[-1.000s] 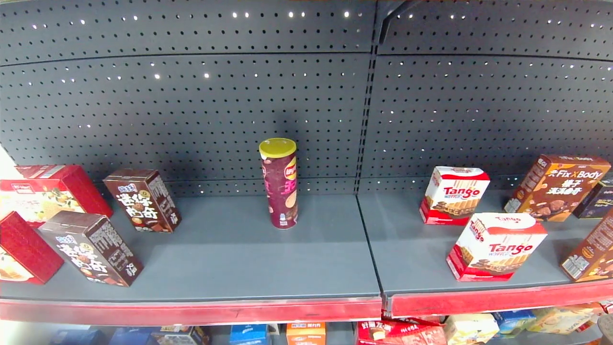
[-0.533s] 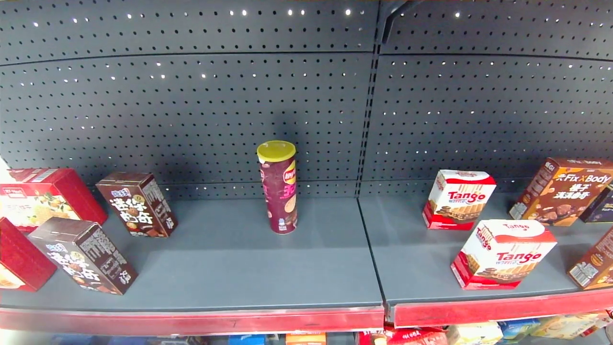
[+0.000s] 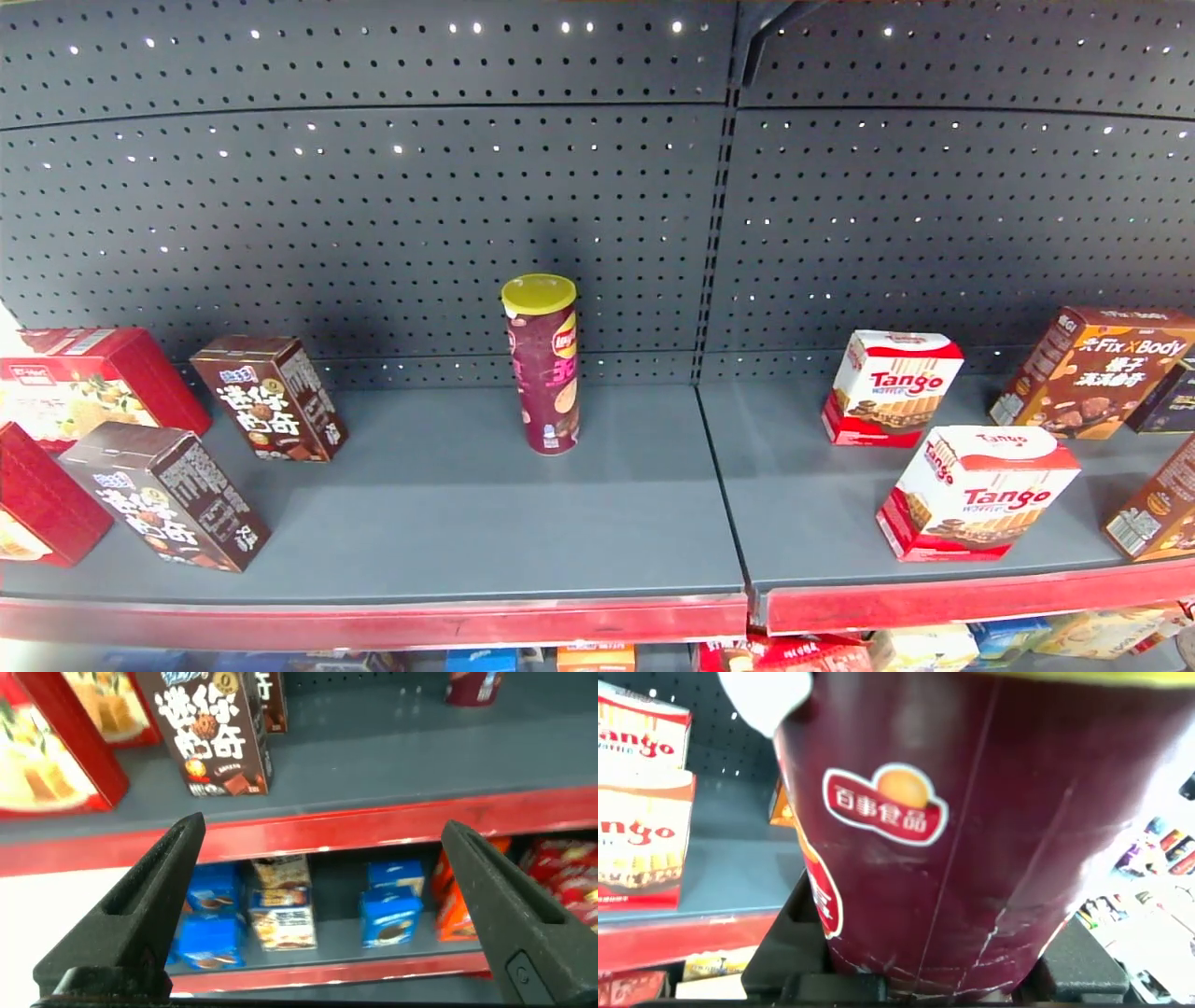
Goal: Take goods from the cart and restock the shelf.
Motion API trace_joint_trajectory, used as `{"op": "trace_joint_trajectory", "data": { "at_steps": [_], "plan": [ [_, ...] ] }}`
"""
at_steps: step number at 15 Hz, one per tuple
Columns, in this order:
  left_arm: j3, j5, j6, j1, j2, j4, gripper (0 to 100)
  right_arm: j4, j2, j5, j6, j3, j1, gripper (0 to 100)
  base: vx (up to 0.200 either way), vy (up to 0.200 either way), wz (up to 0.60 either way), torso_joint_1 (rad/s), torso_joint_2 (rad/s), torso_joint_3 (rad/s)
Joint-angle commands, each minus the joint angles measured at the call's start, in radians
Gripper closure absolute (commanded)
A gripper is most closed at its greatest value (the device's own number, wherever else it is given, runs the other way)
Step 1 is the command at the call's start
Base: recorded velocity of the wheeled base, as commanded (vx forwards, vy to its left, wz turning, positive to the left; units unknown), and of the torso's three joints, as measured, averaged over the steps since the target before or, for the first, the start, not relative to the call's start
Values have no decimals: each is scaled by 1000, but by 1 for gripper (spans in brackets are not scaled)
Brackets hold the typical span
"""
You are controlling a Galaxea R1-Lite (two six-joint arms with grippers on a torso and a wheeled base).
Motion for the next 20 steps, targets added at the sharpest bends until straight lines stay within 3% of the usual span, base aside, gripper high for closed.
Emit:
{"op": "trace_joint_trajectory", "data": {
  "at_steps": [1,3,9,13,14,15,16,17,18,20],
  "plan": [
    [-2,-16,9,0,0,-2,0,-1,6,0,3,-18,-2,100,0,0,0,0,0,0],
    [0,-70,27,0,0,-6,0,-1,3,0,12,-24,0,100,0,0,0,0,0,0],
    [-2,-70,31,0,3,-6,0,13,6,-5,107,-40,-2,100,0,0,0,0,0,0],
    [0,-57,31,3,-2,-8,0,167,-39,-5,162,-40,-7,100,0,0,0,0,0,0],
    [-121,-67,11,-6,43,-43,0,197,-48,-3,170,-41,-5,100,0,0,0,0,0,0],
    [-314,-70,-88,-34,233,-38,0,199,-48,-3,172,-37,-7,100,0,0,0,0,0,0],
    [-383,-73,-167,-54,311,-54,0,199,-49,-3,173,-34,-7,100,0,0,0,0,0,0],
    [-552,-99,-155,-98,391,-63,0,199,-49,-3,179,-37,-5,100,0,0,0,0,0,0],
    [-615,-126,-92,-133,462,-61,0,199,-49,-3,182,-41,-5,100,0,0,0,0,0,0],
    [-673,-133,32,-146,623,-75,0,203,-76,-6,204,-40,-8,100,0,0,0,0,0,0]
  ]
}}
